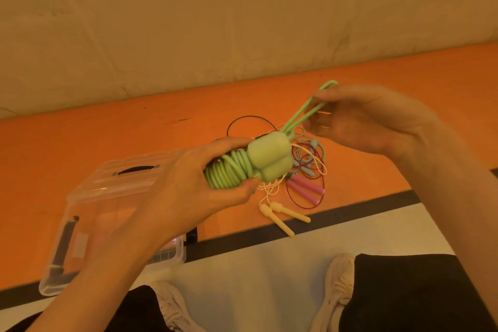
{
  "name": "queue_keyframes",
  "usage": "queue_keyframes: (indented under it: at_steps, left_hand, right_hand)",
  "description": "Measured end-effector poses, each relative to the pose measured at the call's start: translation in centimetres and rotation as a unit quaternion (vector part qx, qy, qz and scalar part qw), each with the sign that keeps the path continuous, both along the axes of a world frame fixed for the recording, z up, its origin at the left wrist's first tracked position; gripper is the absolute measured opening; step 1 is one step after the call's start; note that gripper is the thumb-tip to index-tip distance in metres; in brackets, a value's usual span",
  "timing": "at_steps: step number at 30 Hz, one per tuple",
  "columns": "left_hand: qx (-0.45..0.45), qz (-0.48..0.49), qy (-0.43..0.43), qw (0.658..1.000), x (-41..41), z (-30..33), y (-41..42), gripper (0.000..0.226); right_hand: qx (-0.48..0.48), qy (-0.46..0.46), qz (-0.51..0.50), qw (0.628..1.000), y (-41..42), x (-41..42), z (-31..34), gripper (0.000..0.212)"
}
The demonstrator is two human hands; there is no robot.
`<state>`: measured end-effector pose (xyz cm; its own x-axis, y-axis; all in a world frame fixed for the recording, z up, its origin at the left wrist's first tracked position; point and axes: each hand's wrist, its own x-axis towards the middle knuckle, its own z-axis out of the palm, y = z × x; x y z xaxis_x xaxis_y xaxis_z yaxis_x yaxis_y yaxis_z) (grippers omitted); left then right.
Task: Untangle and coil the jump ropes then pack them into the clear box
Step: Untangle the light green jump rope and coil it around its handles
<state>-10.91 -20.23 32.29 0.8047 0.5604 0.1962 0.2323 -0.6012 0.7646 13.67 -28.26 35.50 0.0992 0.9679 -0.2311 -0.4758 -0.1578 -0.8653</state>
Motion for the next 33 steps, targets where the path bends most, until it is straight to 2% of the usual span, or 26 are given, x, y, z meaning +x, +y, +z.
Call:
queue_keyframes:
  at_steps: [3, 5, 8, 11, 16, 20, 22, 26, 29, 31, 33]
  left_hand:
    - [-0.085, -0.023, 0.004, 0.996, -0.3, -0.7, 0.3, 0.046]
    - [-0.128, -0.035, 0.006, 0.991, -0.5, -1.1, 0.3, 0.036]
    - [-0.18, -0.032, 0.004, 0.983, -0.2, -1.3, -0.2, 0.021]
    - [-0.241, -0.024, -0.002, 0.97, 0.3, -1.0, -0.7, 0.028]
    - [-0.305, -0.046, 0.004, 0.951, 0.9, -0.2, -1.7, 0.023]
    - [-0.299, -0.068, 0.069, 0.949, 1.1, -0.4, -2.5, 0.036]
    - [-0.306, -0.063, 0.086, 0.946, 1.1, -0.3, -3.1, 0.04]
    - [-0.332, -0.014, 0.053, 0.942, 1.1, 1.1, -3.9, 0.023]
    - [-0.333, -0.016, 0.051, 0.941, 0.9, 2.3, -4.3, 0.037]
    - [-0.327, -0.005, 0.056, 0.943, 0.6, 2.6, -4.5, 0.037]
    - [-0.322, 0.011, 0.051, 0.945, 0.1, 2.6, -4.5, 0.035]
  right_hand:
    - [0.011, -0.052, -0.019, 0.998, 0.1, -1.6, -0.1, 0.009]
    - [0.025, -0.098, -0.02, 0.995, 0.2, -2.8, -0.7, 0.004]
    - [0.046, -0.185, -0.031, 0.981, 0.4, -3.8, -1.2, 0.012]
    - [0.054, -0.25, -0.024, 0.967, 0.3, -4.4, -1.2, 0.026]
    - [0.032, -0.215, 0.019, 0.976, 0.2, -4.5, -1.3, 0.031]
    - [0.022, -0.203, 0.039, 0.978, -0.2, -4.5, -1.5, 0.016]
    - [0.036, -0.196, -0.006, 0.98, -0.3, -4.2, -1.5, 0.011]
    - [0.092, -0.129, -0.132, 0.978, -0.3, -2.9, 0.3, 0.015]
    - [0.126, -0.05, -0.21, 0.968, -0.1, -1.8, 1.7, 0.017]
    - [0.103, -0.004, -0.218, 0.971, 0.3, -1.8, 1.9, 0.016]
    - [0.074, -0.011, -0.197, 0.978, 1.0, -2.5, 1.6, 0.017]
